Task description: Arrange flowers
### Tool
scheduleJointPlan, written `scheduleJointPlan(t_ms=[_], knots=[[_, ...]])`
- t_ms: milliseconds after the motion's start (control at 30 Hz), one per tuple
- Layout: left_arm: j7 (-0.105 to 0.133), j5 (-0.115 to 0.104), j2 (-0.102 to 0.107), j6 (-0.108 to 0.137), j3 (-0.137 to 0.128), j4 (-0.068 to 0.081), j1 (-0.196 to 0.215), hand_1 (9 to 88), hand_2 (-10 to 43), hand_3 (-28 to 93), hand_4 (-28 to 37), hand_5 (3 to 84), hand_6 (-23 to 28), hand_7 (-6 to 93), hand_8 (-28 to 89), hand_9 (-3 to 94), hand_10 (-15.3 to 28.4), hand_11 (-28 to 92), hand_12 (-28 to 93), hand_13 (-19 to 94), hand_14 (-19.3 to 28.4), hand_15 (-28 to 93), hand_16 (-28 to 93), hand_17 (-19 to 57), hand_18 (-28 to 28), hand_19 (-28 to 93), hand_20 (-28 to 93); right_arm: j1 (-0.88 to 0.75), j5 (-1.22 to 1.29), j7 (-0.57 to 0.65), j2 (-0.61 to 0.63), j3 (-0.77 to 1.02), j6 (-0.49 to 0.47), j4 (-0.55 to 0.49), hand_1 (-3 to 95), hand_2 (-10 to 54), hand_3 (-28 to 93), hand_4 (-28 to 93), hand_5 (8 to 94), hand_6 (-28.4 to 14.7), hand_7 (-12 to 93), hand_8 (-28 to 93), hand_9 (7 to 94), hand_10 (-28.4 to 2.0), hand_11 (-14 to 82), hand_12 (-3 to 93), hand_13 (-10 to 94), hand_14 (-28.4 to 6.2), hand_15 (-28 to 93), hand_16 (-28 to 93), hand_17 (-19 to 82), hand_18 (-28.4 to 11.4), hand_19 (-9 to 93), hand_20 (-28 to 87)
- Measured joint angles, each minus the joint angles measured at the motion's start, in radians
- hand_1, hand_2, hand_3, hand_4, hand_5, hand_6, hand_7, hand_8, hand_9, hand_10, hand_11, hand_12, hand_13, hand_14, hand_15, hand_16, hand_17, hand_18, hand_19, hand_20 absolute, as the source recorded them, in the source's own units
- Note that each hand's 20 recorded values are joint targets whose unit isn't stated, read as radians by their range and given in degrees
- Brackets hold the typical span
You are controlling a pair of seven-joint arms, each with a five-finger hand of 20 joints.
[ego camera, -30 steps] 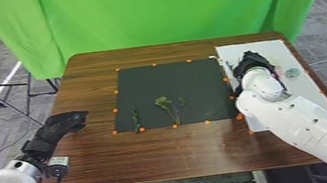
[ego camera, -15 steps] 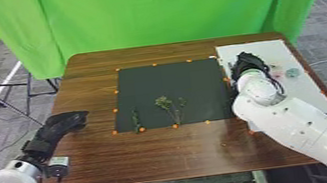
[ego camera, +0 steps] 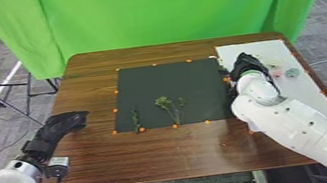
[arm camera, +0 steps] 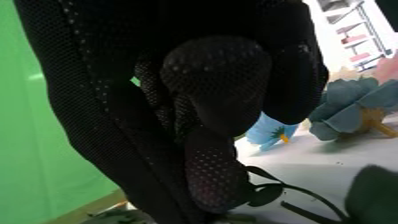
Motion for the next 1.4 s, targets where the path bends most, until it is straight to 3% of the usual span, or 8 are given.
scheduleJointPlan(t_ms=[567, 700, 900, 1233, 1400], knots=[[-0.002, 0.000, 0.003, -0.003, 0.000, -0.001, 0.000, 30.9, 1.3, 57, -18.8, 42.1, 4.7, 14.4, -6, 38.5, 15.8, 17, 10, 34, 19.7, 18, -4, 6.0, 15.0, 13, 12, 0.007, -0.003, -0.036, 0.036, 0.057, 0.079, -0.125, 68.3, -9.5, 48, 2, 71.0, -6.1, 38, 20, 88.1, -11.1, 27.0, 50.0, 94, -0.1, 57, 38, 72, -6.6, 93, 44], [-0.006, -0.003, 0.003, -0.003, -0.002, -0.002, 0.000, 30.9, 1.3, 57, -18.8, 42.1, 4.8, 14.4, -6, 38.4, 15.8, 17, 10, 34, 19.8, 18, -3, 6.0, 15.0, 13, 12, -0.006, 0.066, -0.036, 0.031, 0.097, 0.140, -0.173, 68.9, -9.5, 47, 3, 71.0, -6.5, 38, 20, 88.3, -11.5, 28.0, 47.7, 94, -0.1, 58, 36, 73, -5.7, 92, 42], [-0.014, -0.011, 0.003, -0.005, -0.013, -0.011, 0.012, 30.7, 1.3, 57, -18.7, 42.0, 4.7, 14.4, -6, 38.4, 15.7, 17, 10, 34, 19.8, 18, -3, 6.0, 15.0, 13, 12, -0.048, 0.324, -0.057, 0.019, 0.195, 0.258, -0.246, 70.0, -9.5, 46, 4, 70.8, -7.3, 39, 19, 88.6, -11.9, 28.5, 45.5, 94, -0.3, 58, 32, 75, -3.9, 89, 40], [-0.021, -0.017, 0.002, -0.006, -0.026, -0.024, 0.031, 30.5, 1.2, 57, -18.7, 41.9, 4.8, 14.3, -6, 38.2, 15.8, 17, 10, 34, 19.8, 18, -3, 5.9, 15.1, 13, 12, -0.110, 0.408, -0.078, 0.016, 0.209, 0.267, -0.306, 70.6, -9.5, 45, 4, 70.6, -8.0, 39, 18, 89.0, -12.2, 27.7, 44.4, 94, -0.5, 55, 28, 77, -2.8, 84, 39], [-0.029, -0.019, 0.002, -0.005, -0.044, -0.040, 0.056, 30.4, 1.0, 57, -18.6, 41.9, 4.8, 14.1, -6, 38.0, 15.9, 17, 10, 34, 19.8, 18, -3, 5.9, 15.1, 13, 12, -0.148, 0.513, -0.076, -0.005, 0.223, 0.270, -0.319, 70.9, -9.5, 45, 4, 70.5, -8.4, 39, 17, 89.2, -12.4, 27.2, 43.6, 94, -0.6, 55, 26, 77, -2.6, 83, 39]])
